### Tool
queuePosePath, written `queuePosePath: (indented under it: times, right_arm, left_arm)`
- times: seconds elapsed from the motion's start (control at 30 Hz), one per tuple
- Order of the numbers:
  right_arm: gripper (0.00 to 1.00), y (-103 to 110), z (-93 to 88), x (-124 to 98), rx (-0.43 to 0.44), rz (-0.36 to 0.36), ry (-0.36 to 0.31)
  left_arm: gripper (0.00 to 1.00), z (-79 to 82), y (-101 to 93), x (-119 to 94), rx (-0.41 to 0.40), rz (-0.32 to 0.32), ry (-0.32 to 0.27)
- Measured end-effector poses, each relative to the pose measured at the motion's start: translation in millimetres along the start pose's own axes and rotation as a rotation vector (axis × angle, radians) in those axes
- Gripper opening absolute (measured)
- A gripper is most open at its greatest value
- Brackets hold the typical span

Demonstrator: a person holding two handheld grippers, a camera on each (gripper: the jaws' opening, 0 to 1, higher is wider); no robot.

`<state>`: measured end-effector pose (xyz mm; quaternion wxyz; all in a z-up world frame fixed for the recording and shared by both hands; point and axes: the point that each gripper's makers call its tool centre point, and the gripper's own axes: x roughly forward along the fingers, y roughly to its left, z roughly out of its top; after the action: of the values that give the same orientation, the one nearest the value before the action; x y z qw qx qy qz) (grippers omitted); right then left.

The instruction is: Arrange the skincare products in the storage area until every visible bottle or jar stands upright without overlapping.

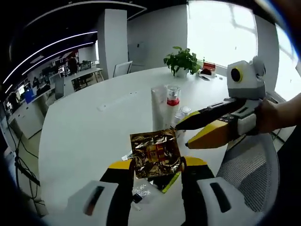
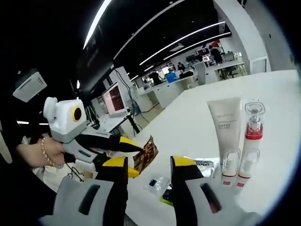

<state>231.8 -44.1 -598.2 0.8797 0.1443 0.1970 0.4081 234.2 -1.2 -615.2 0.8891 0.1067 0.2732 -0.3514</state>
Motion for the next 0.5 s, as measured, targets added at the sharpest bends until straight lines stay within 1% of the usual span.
queuePosePath:
  times: [0.03,0.13,0.23,0.37,0.5]
  right_arm:
    - [0.32,1.4,0.7,2.0,0.019,0.007,-0.008]
    - [0.30,-0.4,-1.1,5.3,0.033,0.006,-0.006]
    - [0.24,-0.6,-0.4,6.0,0.053,0.004,-0.008]
    - [0.15,-2.6,-0.8,7.2,0.058,0.002,-0.001]
    - [0.10,-2.4,-0.1,8.5,0.067,0.007,0.000]
  left_arm:
    - [0.42,0.8,-0.5,0.0,0.000,-0.001,-0.002]
    - [0.42,3.9,-2.7,-0.8,0.001,-0.003,-0.008]
    - [0.42,3.8,-1.6,-0.3,-0.003,-0.003,-0.010]
    - [0.42,4.0,-1.1,-0.2,0.003,-0.002,-0.006]
    - [0.42,6.0,-3.7,0.4,0.012,-0.009,-0.007]
